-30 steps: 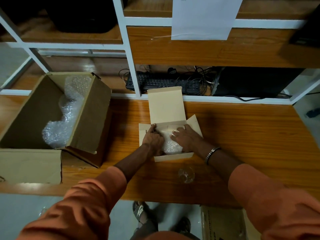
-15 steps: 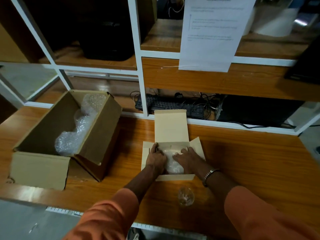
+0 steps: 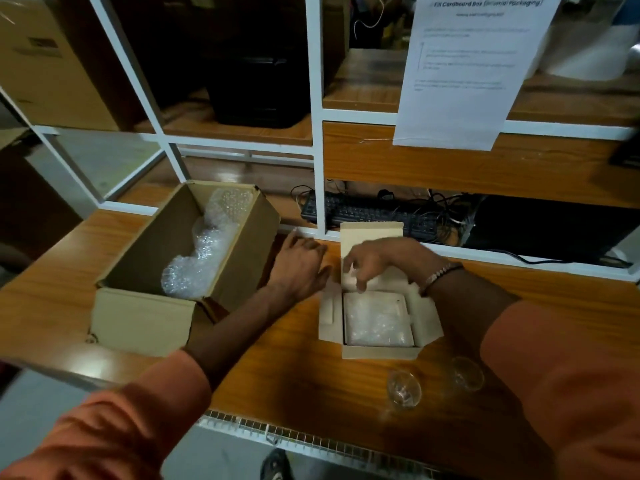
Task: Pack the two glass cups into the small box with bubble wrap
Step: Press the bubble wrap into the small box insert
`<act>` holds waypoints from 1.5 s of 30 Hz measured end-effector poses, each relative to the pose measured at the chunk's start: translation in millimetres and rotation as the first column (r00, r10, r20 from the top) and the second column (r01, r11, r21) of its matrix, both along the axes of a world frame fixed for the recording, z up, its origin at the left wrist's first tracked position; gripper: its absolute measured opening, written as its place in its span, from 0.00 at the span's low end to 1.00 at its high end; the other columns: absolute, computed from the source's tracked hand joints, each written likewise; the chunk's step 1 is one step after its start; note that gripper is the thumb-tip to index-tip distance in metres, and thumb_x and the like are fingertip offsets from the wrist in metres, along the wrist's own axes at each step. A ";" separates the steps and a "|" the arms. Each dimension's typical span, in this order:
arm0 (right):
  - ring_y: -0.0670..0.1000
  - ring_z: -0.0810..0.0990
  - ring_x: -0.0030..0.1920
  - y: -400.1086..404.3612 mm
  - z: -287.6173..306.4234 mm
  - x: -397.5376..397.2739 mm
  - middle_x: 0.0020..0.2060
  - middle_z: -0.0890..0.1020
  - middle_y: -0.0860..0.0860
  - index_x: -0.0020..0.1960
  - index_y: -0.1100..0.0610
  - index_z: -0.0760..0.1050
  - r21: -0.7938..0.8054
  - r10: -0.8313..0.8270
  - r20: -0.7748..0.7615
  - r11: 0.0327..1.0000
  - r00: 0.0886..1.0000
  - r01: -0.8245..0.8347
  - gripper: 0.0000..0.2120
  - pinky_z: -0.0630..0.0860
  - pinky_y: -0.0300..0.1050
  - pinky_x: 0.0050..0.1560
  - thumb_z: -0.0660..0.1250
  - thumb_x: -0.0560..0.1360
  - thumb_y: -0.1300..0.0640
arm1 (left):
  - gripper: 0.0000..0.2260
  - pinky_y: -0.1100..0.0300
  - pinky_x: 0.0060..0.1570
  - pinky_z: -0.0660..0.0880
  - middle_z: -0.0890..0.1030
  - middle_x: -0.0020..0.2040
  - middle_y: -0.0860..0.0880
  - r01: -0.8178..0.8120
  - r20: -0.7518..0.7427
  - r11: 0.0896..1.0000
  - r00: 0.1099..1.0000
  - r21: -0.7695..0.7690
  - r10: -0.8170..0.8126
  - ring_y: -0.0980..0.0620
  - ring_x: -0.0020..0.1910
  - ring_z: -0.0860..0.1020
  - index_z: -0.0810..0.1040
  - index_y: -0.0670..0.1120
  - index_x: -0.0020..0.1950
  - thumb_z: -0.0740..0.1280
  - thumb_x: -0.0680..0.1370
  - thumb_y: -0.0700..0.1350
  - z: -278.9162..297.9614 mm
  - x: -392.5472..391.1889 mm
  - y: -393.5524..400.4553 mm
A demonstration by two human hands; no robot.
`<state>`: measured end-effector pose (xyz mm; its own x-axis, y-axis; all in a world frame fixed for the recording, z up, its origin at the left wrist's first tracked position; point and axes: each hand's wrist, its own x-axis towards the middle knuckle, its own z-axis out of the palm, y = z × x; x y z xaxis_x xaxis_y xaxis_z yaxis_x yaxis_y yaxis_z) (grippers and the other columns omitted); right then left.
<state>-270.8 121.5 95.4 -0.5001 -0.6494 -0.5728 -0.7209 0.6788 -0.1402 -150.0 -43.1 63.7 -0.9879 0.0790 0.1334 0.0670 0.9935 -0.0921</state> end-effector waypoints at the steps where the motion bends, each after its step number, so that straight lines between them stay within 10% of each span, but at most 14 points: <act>1: 0.53 0.78 0.61 -16.8 14.7 -2.9 0.65 0.79 0.50 0.71 0.49 0.76 -0.079 0.012 -0.019 0.997 1.000 -0.014 0.28 0.78 0.53 0.62 0.77 0.72 0.50 | 0.22 0.42 0.82 0.53 0.80 0.70 0.45 -0.005 -0.039 1.000 0.999 0.014 0.006 0.46 0.72 0.75 0.77 0.49 0.71 0.63 0.82 0.58 12.4 2.1 -18.0; 12: 0.48 0.80 0.48 -237.6 57.0 14.7 0.49 0.81 0.46 0.55 0.47 0.81 -0.617 -0.028 -0.340 0.761 0.940 -0.201 0.11 0.80 0.49 0.46 0.72 0.74 0.49 | 0.15 0.47 0.45 0.81 0.85 0.50 0.41 -0.321 -0.128 0.904 0.921 0.283 0.367 0.39 0.45 0.84 0.80 0.43 0.58 0.66 0.78 0.52 46.4 35.8 -234.0; 22: 0.58 0.76 0.65 -332.9 3.6 1.5 0.65 0.79 0.54 0.65 0.53 0.75 -0.402 0.105 -0.514 0.848 0.851 -0.347 0.17 0.74 0.54 0.62 0.70 0.78 0.52 | 0.10 0.47 0.37 0.77 0.84 0.46 0.35 -0.194 -0.106 0.876 0.958 0.442 0.266 0.33 0.40 0.82 0.80 0.38 0.51 0.66 0.74 0.43 27.5 21.3 -298.3; 30: 0.55 0.82 0.51 -347.4 17.2 -11.0 0.50 0.83 0.51 0.54 0.53 0.82 -0.385 0.048 -0.495 0.883 0.868 -0.268 0.09 0.77 0.48 0.48 0.71 0.75 0.59 | 0.18 0.47 0.44 0.80 0.84 0.52 0.39 -0.158 -0.082 0.810 0.966 0.564 0.245 0.37 0.47 0.83 0.78 0.40 0.61 0.67 0.75 0.49 20.3 18.8 -307.3; 36: 0.47 0.84 0.46 -309.4 105.4 -28.7 0.44 0.87 0.45 0.48 0.51 0.87 -0.612 -0.063 -0.254 0.783 0.965 -0.110 0.06 0.82 0.48 0.49 0.73 0.73 0.56 | 0.31 0.49 0.63 0.77 0.78 0.69 0.40 -0.233 -0.013 0.599 0.926 0.766 0.377 0.43 0.64 0.78 0.67 0.43 0.77 0.73 0.80 0.55 45.8 -5.9 -288.9; 45: 0.42 0.81 0.42 -150.9 135.9 -68.5 0.40 0.85 0.46 0.43 0.52 0.83 -0.823 -0.553 0.113 0.413 0.826 0.389 0.05 0.77 0.40 0.45 0.72 0.74 0.62 | 0.08 0.51 0.51 0.80 0.83 0.41 0.52 -0.092 0.099 -0.044 0.980 0.995 0.172 0.54 0.39 0.80 0.82 0.45 0.54 0.68 0.84 0.48 90.8 -28.5 -200.3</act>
<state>-339.3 -29.4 231.3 -0.8995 -0.4067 0.1595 -0.3884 0.5774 -0.7182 -178.5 -243.5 154.5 -0.9521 -0.3049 -0.0225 -0.0422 0.0582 0.9974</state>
